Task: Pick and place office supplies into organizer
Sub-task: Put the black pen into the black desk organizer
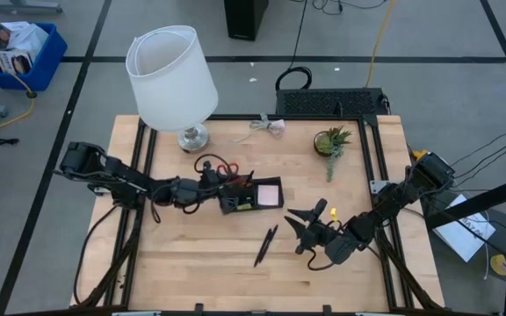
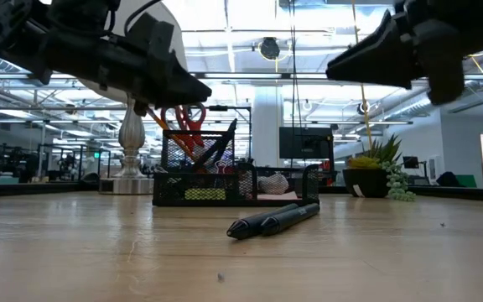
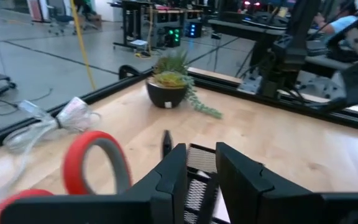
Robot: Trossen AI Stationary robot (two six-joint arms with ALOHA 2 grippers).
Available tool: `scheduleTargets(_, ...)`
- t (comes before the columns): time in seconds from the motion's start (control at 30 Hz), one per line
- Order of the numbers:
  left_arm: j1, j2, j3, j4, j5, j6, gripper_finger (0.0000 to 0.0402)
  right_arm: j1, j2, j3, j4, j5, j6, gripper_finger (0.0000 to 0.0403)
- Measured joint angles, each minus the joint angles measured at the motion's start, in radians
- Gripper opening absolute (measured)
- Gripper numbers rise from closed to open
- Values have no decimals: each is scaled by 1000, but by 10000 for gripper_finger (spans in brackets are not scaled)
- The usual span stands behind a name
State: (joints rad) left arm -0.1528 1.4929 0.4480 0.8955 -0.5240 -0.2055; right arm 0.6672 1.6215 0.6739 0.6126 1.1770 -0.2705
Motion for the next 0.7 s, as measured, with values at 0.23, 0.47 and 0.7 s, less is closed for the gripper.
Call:
scheduleTargets(0.23,-6,0,0,1,1,-17,90,-66,0,-1,-95,-584,141,96)
scheduleTargets(0.47,-6,0,0,29,1,-26,90,-180,0,-1,-194,-882,230,97)
scheduleTargets(0.7,-6,0,0,42,32,-64,90,-236,0,-23,-248,-949,285,100)
